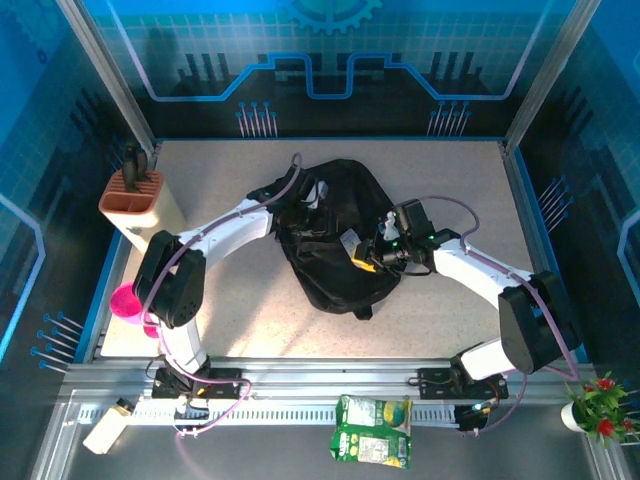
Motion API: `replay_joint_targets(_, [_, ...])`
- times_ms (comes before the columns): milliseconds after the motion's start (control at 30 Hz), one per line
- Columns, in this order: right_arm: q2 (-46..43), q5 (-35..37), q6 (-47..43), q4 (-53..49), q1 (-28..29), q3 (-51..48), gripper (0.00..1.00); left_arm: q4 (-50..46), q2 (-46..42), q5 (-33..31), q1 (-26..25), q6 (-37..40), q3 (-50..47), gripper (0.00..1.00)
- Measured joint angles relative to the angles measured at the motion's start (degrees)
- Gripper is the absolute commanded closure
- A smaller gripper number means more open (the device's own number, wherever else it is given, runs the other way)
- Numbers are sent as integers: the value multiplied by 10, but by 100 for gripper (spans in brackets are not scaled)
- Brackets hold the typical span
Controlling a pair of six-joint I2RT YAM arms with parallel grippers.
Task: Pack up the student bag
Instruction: Adjust the student bag at the top-center of the table, then rotate the student bag at the top-center of the table, then open the student bag at the top-center of the table.
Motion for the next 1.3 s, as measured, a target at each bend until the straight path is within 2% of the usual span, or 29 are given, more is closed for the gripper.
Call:
replay_joint_targets(267, [0,-4,-6,-1,-17,-4,95,-66,67,-92,-3,50,97,48])
replay_joint_targets(367, [5,-5,-19,-4,-20,-2,95,-92,101,-134,-3,57,132,44])
replay_joint_targets(500, [17,-9,-38,-8,-27,7,95,-122,142,-164,-4,60,175,43])
replay_joint_targets(733, [63,-23,-116,-39,-58,48,95,-149,196,-204,-4,40,208,52])
replay_joint_targets(1000, [114,1,-214,-87,-89,125,95,-111,172,-193,-7,-12,165,53])
replay_joint_targets(1300, [86,-11,-210,-118,-91,111,95,-131,138,-179,-19,25,157,51])
